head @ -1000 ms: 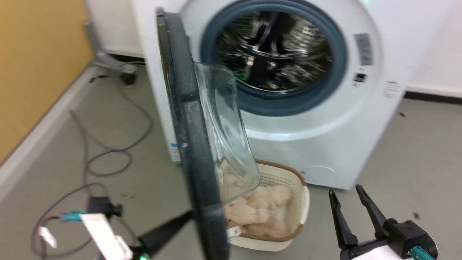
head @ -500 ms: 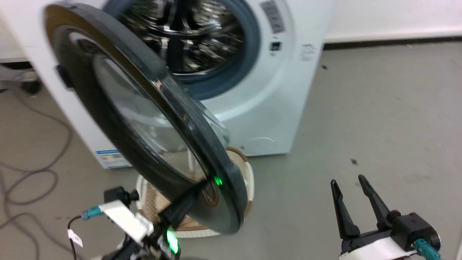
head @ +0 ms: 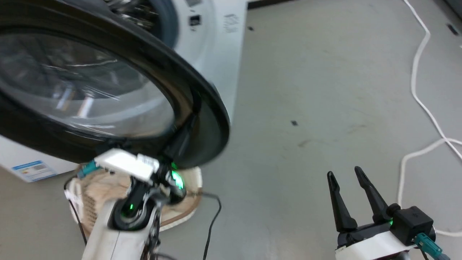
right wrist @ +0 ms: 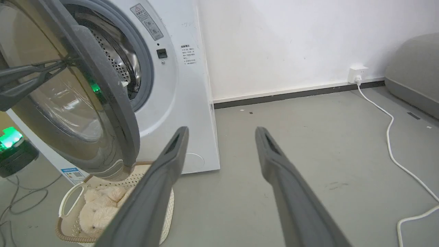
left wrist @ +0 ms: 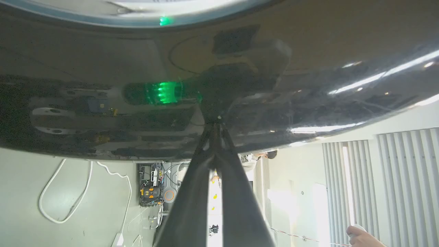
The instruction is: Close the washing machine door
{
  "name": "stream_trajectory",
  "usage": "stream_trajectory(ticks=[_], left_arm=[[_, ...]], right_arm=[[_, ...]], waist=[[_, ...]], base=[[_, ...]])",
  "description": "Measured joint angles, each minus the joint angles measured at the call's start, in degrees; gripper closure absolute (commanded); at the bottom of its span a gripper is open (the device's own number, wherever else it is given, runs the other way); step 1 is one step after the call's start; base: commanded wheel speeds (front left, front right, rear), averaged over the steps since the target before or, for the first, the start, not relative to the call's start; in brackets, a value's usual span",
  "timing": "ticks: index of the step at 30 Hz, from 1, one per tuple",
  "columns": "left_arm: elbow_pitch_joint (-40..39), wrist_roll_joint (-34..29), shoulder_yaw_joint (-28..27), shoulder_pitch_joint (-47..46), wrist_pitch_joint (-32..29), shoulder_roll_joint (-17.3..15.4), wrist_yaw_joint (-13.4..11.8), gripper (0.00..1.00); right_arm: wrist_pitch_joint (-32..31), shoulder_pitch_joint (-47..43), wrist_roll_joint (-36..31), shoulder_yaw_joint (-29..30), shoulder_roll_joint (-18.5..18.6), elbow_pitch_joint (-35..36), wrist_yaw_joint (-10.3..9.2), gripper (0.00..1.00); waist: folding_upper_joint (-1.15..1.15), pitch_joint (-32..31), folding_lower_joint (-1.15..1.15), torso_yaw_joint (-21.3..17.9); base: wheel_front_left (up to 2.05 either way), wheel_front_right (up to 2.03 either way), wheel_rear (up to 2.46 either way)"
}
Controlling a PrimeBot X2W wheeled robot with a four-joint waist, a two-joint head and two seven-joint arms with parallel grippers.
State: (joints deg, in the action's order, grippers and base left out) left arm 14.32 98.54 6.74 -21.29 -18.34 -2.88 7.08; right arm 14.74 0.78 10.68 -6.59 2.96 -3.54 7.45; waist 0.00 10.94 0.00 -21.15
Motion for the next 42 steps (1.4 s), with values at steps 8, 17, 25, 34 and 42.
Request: stream_trajectory(ticks=[8, 17, 25, 34, 42], left_arm=[[4.64, -0.96, 0.43, -6.4, 7.38, 0.11, 0.12, 1.0], [1.63, -2.71, 4.5, -1.29, 3.0, -0.41, 0.13, 1.0], [-4.03, -14.5, 13.78, 12.53, 0.55, -6.83, 0.13, 1.0], [-5.19, -43.94, 21.64, 14.84, 17.5, -21.09, 0.14, 1.0], [-6.9, -57.89, 11.24, 15.84, 33.04, -17.97, -5.34, 1.0]], right_arm=[[0.0, 0.09, 0.51, -0.35, 0.0, -0.02, 0.0, 0.0], [0.0, 0.08, -0.45, 0.62, -0.01, -0.14, 0.0, 0.0], [0.0, -0.35, -1.65, 0.54, 0.0, -0.78, 0.0, 0.0], [0.0, -1.76, -2.14, 0.82, 0.0, -1.11, 0.0, 0.0], [0.0, -2.88, -2.59, 0.71, -0.01, -1.01, 0.0, 0.0]], waist=[[0.0, 1.69, 0.0, -2.95], [0.0, -1.07, 0.0, 0.66], [0.0, -5.24, 0.0, 5.95], [0.0, -9.02, 0.0, 13.08], [0.0, -10.95, 0.0, 18.1]], base=[[0.0, 0.0, 0.0], [0.0, 0.0, 0.0], [0.0, 0.0, 0.0], [0.0, 0.0, 0.0], [0.0, 0.0, 0.0]])
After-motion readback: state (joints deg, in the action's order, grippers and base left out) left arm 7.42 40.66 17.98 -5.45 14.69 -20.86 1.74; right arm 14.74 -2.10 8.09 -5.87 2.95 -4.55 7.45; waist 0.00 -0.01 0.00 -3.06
